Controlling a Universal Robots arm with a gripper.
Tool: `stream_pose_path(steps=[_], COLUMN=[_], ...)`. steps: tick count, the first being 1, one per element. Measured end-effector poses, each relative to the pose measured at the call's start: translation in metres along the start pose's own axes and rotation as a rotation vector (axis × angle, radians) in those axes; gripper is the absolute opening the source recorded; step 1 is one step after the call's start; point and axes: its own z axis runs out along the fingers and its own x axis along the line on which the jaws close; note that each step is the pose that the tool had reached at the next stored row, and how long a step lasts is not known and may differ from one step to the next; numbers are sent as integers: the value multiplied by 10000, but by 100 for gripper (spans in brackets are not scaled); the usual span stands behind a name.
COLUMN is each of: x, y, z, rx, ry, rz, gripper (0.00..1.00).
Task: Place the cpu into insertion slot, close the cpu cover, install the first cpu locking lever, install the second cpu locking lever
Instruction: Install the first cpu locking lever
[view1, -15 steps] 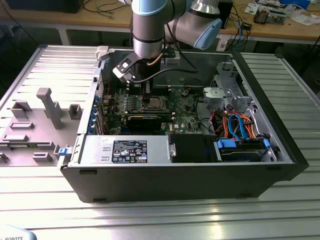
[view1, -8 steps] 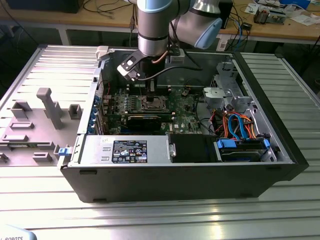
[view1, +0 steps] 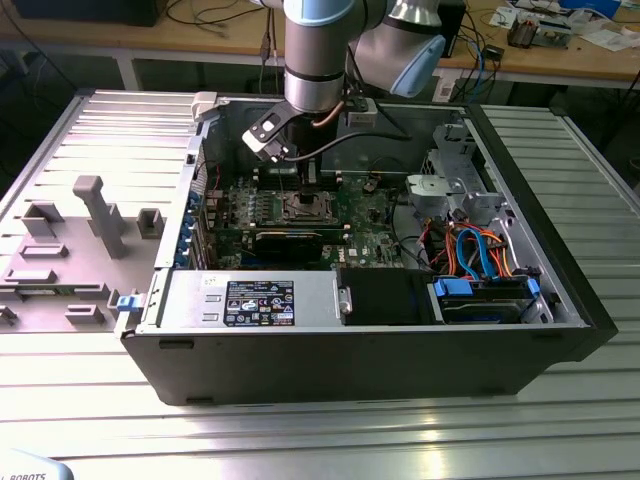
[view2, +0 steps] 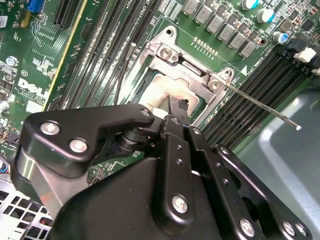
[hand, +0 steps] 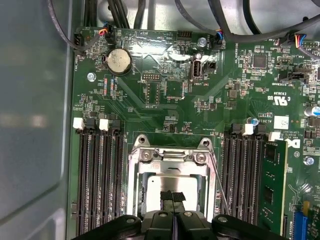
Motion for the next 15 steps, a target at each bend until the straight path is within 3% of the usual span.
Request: stream_pose_path(steps=[15], x=[-1], y=[0], z=[-23], rx=[3], ry=[-45], rz=[1], gripper=[11])
